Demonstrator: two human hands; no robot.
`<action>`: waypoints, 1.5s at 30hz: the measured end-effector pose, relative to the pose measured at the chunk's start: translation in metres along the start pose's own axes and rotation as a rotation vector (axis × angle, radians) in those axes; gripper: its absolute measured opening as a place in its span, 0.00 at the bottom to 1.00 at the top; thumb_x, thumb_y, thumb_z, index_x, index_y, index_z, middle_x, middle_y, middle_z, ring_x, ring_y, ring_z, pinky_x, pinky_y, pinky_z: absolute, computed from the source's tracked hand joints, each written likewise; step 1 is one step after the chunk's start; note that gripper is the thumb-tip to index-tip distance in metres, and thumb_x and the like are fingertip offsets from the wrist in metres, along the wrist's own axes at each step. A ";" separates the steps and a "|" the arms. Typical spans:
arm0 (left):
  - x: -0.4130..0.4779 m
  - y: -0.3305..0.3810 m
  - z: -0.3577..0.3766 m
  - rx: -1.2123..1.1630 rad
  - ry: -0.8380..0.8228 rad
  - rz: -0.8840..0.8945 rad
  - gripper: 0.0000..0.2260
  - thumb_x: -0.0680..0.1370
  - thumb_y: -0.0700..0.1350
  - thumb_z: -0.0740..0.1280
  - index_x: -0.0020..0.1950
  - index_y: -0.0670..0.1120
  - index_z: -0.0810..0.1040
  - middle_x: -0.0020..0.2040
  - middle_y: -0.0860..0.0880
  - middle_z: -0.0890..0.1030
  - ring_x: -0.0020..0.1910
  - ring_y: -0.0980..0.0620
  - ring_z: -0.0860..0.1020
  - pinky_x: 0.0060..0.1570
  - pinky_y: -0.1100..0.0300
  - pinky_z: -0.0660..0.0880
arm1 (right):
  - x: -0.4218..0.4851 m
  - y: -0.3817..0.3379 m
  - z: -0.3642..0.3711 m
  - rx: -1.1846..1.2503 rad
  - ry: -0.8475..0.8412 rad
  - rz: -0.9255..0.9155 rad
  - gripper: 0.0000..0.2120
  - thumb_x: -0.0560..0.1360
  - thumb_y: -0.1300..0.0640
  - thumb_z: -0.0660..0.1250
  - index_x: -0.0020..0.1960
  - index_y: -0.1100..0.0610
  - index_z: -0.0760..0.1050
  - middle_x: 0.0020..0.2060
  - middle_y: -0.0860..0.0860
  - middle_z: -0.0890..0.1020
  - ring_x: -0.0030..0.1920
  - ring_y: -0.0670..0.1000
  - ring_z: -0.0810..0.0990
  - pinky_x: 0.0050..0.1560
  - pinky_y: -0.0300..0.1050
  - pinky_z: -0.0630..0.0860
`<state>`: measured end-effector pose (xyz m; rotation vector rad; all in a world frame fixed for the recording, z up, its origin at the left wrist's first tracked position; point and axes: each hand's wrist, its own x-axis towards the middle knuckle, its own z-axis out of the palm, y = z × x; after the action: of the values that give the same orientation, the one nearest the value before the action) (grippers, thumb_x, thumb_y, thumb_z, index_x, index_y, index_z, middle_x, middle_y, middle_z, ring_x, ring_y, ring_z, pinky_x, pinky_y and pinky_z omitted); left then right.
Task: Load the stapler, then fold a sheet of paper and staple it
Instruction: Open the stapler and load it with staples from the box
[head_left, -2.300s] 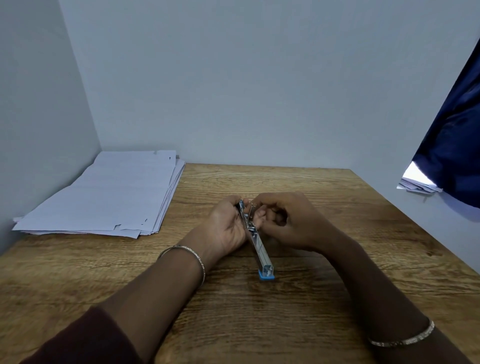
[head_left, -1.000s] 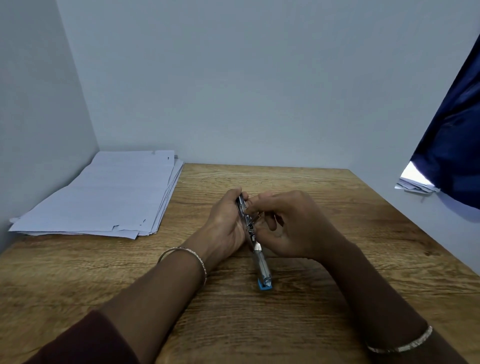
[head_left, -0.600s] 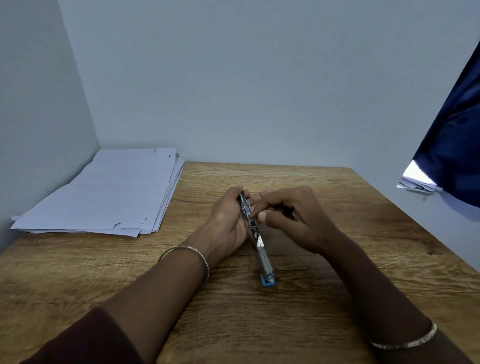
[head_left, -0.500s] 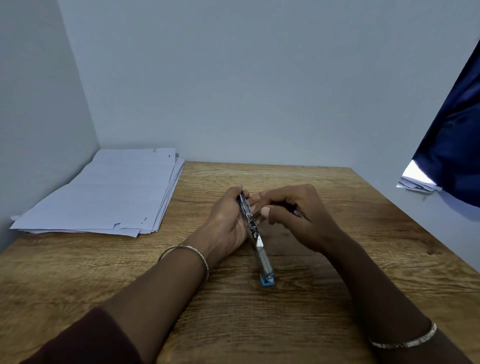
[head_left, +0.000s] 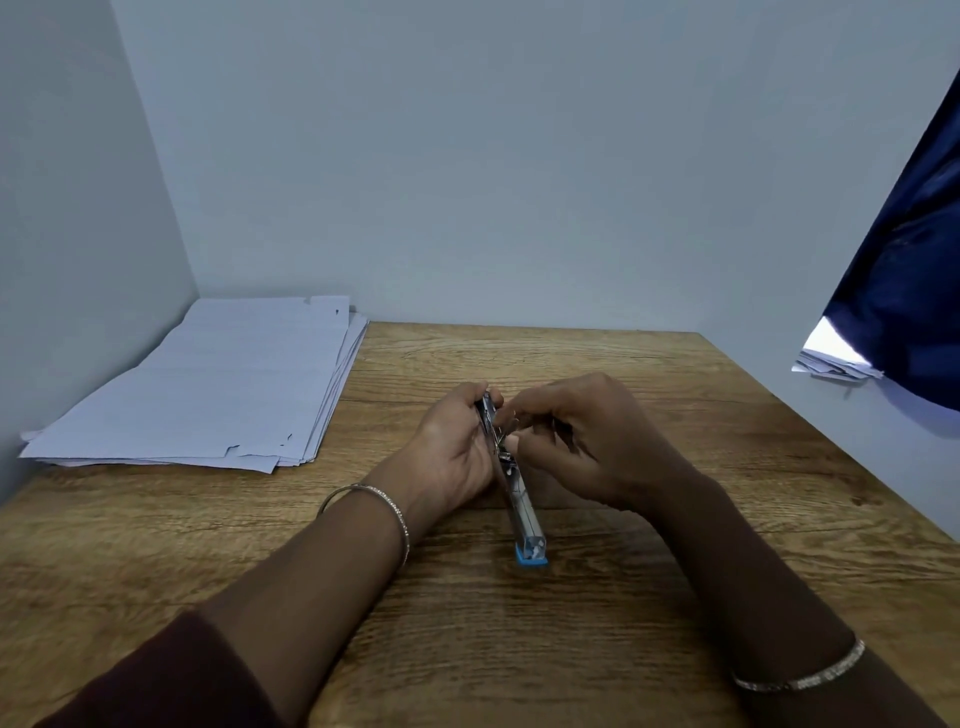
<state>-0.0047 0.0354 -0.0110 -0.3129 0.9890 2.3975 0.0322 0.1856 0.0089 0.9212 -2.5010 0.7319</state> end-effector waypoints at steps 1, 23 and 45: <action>0.000 0.000 0.001 0.010 0.000 -0.008 0.12 0.86 0.49 0.55 0.52 0.42 0.71 0.47 0.39 0.77 0.47 0.44 0.79 0.49 0.51 0.77 | 0.000 0.000 0.000 -0.025 -0.002 0.004 0.09 0.73 0.52 0.68 0.47 0.53 0.85 0.28 0.50 0.81 0.28 0.49 0.76 0.31 0.46 0.73; 0.003 0.003 -0.002 -0.175 -0.023 -0.017 0.16 0.86 0.49 0.55 0.43 0.42 0.71 0.41 0.41 0.78 0.39 0.46 0.78 0.43 0.52 0.81 | 0.005 0.010 0.011 0.146 -0.005 0.181 0.08 0.73 0.60 0.75 0.52 0.54 0.83 0.34 0.43 0.79 0.32 0.40 0.74 0.34 0.30 0.66; 0.002 0.001 0.000 -0.026 0.000 0.057 0.14 0.86 0.50 0.55 0.49 0.42 0.72 0.42 0.39 0.81 0.38 0.44 0.82 0.42 0.49 0.82 | 0.009 0.005 0.023 0.094 0.178 0.205 0.06 0.75 0.62 0.73 0.50 0.57 0.87 0.37 0.53 0.87 0.35 0.54 0.83 0.39 0.49 0.80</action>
<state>-0.0071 0.0360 -0.0110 -0.2986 0.9800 2.4632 0.0182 0.1710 -0.0065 0.6047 -2.4423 0.9588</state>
